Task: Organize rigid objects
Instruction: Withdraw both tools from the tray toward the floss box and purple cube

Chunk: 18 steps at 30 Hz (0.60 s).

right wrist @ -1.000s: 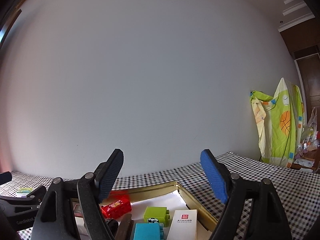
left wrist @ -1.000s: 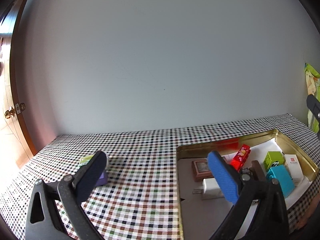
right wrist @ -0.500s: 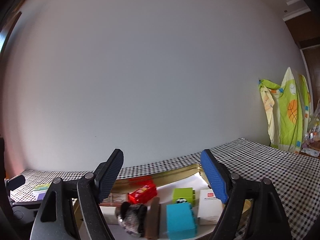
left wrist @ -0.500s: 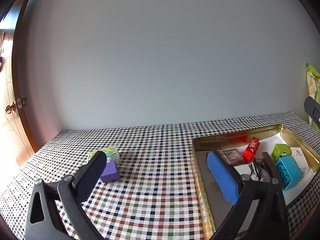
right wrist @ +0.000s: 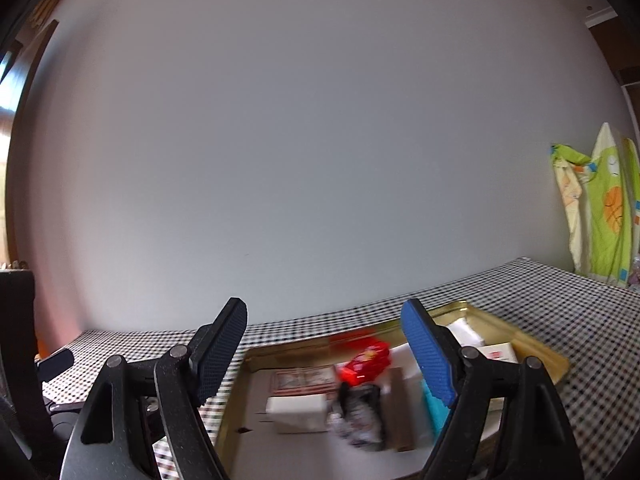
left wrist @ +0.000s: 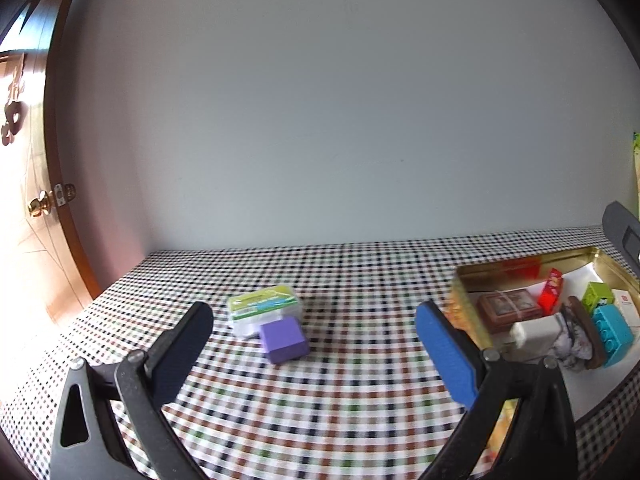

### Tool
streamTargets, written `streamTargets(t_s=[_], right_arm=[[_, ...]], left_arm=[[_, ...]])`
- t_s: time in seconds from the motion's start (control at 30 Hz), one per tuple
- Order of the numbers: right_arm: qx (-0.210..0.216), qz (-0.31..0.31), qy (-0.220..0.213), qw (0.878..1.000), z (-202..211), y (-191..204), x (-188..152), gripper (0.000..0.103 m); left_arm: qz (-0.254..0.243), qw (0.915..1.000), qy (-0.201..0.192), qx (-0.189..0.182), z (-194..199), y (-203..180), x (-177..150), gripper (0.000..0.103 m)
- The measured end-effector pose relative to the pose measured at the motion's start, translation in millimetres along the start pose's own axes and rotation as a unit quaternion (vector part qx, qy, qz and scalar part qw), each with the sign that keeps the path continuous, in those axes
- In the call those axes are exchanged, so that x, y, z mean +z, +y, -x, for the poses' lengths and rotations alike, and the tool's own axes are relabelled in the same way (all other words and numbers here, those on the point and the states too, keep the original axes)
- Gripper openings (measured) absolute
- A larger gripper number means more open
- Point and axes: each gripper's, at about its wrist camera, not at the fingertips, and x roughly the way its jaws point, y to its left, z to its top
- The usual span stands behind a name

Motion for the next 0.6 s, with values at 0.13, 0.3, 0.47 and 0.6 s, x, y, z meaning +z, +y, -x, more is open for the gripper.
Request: streamTargets(t_s=[0.13, 0.3, 0.47, 0.6], right_arm=[[0.021, 0.005, 0.003, 1.000, -5.3, 23.0, -2.2, 0.081], [0.042, 0.000, 0.021, 0.999, -17.5, 52.4, -8.5, 0.081], [0.063, 0.005, 0.038, 0.997, -31.2, 82.4, -14.9, 0.081], [0.079, 0.008, 0.058, 0.995, -44.9, 98.8, -20.3, 0.081]], left_arm=[[0.007, 0.9996, 0.003, 0.027, -7.3, 28.4, -2.0, 0.102], [0.023, 0.9978, 0.015, 0.060, -20.6, 66.6, -6.0, 0.102], [0.040, 0.9952, 0.026, 0.085, -33.3, 102.4, -8.3, 0.102], [0.043, 0.9934, 0.027, 0.103, -41.0, 123.4, -9.0, 0.102]])
